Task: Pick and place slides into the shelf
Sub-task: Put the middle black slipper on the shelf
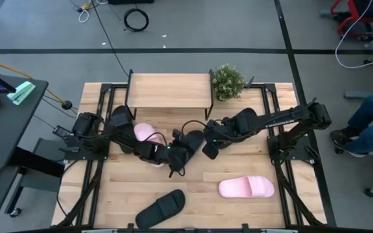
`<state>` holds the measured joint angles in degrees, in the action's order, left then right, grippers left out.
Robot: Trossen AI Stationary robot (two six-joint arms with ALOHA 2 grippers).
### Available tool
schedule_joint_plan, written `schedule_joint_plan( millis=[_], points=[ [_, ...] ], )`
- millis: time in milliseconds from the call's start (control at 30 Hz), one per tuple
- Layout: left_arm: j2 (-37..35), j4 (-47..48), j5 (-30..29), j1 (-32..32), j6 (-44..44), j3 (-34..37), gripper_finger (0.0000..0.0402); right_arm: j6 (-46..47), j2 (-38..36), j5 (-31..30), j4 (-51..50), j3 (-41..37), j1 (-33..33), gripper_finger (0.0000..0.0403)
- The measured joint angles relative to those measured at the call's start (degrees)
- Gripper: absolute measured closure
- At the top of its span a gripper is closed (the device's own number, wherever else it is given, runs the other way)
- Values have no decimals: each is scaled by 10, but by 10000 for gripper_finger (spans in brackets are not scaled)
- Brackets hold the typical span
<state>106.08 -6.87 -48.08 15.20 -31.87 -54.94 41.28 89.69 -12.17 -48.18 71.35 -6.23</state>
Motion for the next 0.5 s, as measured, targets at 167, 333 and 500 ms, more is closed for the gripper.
schedule_joint_plan(
  millis=[167,333,500],
  points=[
    [-62,158,-184,35,48,0,390,22,0,0,0,0,-15,226],
    [-164,275,-197,61,154,0,390,21,0,-4,0,0,-30,226],
    [-265,337,-199,57,190,0,390,21,0,-13,0,0,-37,226]
  ],
)
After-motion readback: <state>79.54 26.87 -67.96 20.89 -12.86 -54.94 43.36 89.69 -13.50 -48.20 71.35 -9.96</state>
